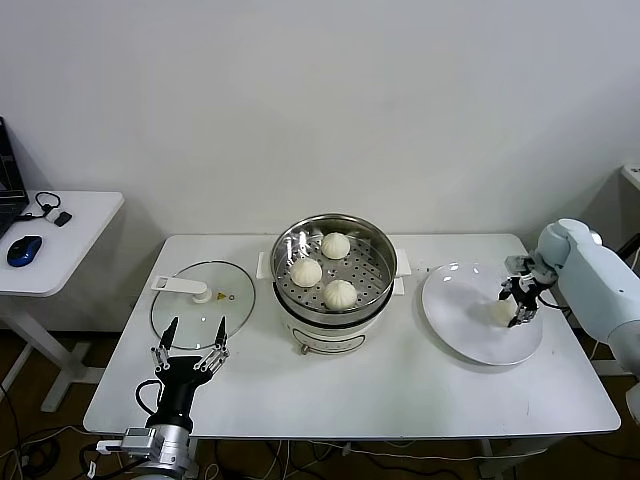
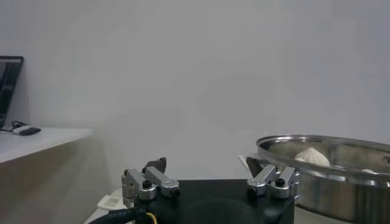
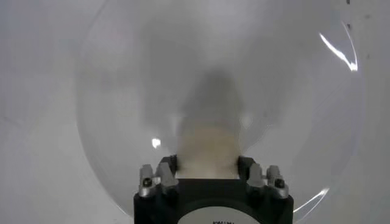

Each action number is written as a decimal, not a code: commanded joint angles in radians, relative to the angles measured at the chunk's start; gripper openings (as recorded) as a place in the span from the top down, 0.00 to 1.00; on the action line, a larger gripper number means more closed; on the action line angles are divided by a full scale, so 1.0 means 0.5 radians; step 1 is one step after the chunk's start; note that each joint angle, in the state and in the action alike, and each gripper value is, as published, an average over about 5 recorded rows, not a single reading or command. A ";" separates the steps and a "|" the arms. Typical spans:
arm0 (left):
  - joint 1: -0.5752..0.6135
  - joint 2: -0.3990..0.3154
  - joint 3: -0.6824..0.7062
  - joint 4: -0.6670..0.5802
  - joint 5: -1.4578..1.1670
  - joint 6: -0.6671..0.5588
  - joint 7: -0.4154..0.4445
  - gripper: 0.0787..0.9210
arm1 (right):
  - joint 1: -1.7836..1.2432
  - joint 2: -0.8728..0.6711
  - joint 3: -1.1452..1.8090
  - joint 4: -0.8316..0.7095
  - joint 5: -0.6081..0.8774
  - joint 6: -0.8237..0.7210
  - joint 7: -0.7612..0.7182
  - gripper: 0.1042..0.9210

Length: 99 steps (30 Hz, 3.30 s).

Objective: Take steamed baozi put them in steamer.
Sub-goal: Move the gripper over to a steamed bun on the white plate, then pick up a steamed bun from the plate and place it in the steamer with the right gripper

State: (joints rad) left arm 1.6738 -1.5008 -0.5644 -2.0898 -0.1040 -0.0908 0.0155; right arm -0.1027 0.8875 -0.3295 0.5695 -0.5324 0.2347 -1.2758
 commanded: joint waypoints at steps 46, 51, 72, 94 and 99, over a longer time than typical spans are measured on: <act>0.010 -0.007 0.043 0.001 -0.005 -0.047 0.009 0.12 | 1.592 0.300 -2.049 0.780 2.128 -0.736 -0.056 0.40; 0.020 -0.003 0.033 -0.012 -0.007 -0.048 0.009 0.12 | 1.527 0.464 -2.057 0.748 2.142 -0.760 -0.036 0.40; 0.064 0.004 -0.016 -0.022 -0.051 -0.069 0.008 0.12 | 1.191 0.622 -2.018 0.635 1.980 -0.775 0.017 0.41; 0.059 -0.001 -0.013 -0.016 -0.048 -0.064 0.007 0.12 | 1.099 0.642 -1.922 0.487 1.816 -0.716 0.010 0.41; 0.058 -0.001 -0.012 -0.016 -0.048 -0.063 0.006 0.12 | 1.100 0.636 -1.921 0.492 1.806 -0.714 0.015 0.40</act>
State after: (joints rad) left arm 1.7035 -1.5005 -0.5713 -2.0986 -0.1286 -0.1232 0.0188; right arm 0.4559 1.2038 -1.2950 0.8255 0.3876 -0.1254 -1.2704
